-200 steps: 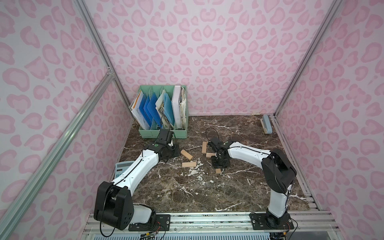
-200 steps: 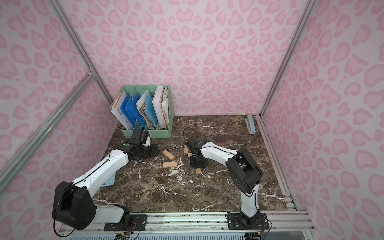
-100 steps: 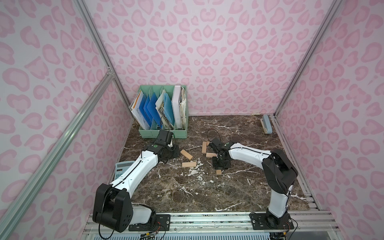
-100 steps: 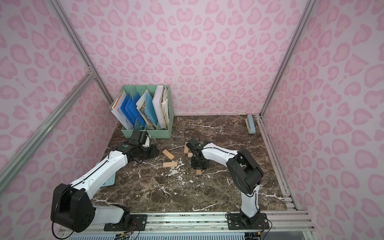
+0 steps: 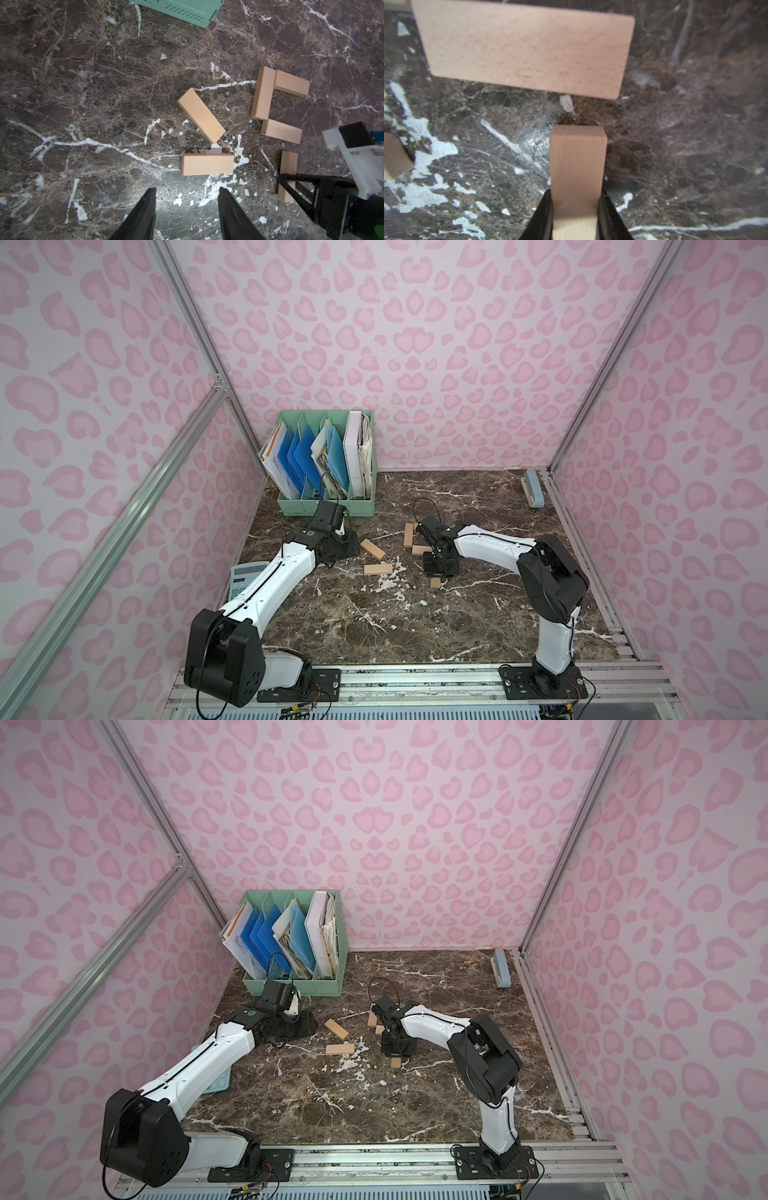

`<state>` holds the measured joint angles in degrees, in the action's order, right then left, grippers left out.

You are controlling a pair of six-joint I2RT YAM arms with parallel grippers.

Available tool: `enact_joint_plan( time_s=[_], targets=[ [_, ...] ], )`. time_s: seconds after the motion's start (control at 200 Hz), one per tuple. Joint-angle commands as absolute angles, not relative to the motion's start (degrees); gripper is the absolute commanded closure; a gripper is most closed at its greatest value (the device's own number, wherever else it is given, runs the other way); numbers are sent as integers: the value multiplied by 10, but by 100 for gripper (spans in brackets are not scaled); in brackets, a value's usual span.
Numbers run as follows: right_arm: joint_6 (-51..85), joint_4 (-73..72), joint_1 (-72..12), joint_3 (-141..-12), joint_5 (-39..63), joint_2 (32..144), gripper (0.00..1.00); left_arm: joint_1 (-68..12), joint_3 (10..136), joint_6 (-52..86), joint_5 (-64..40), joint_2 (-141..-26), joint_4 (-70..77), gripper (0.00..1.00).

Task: Assemble the number 6 with building blocks
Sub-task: Assemble the building block at the center of the board.

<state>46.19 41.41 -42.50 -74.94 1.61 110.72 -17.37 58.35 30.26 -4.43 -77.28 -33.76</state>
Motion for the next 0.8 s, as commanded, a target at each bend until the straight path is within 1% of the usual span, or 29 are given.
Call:
enact_joint_plan(
  time_s=[0.0, 0.795],
  targets=[
    [464, 421, -420, -754, 4, 1109, 100, -173, 580, 302, -42, -767, -339, 48],
    [440, 437, -416, -775, -3, 1130, 100, -173, 586, 303, -42, -779, -334, 48]
  ],
)
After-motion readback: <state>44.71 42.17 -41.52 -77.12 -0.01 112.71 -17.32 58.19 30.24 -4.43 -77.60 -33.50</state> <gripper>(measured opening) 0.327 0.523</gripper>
